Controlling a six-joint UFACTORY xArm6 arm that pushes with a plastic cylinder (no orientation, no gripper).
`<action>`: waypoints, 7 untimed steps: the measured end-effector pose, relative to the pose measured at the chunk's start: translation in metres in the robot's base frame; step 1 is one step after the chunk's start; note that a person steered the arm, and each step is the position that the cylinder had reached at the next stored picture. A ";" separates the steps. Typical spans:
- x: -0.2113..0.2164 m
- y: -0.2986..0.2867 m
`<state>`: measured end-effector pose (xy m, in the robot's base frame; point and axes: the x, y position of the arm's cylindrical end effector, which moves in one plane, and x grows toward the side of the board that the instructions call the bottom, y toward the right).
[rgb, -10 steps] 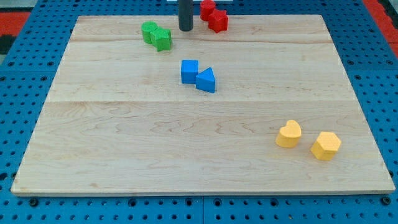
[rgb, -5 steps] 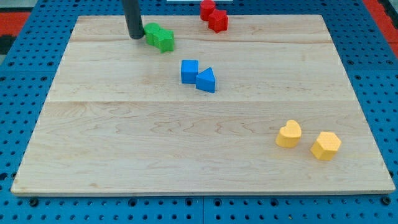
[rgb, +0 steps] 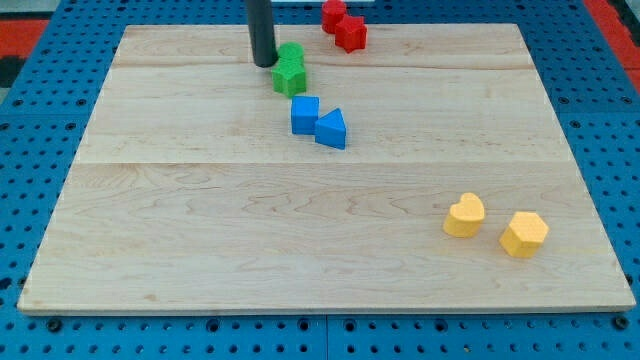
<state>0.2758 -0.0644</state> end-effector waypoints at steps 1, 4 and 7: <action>0.020 0.022; 0.083 0.107; 0.095 0.035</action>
<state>0.3711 -0.0297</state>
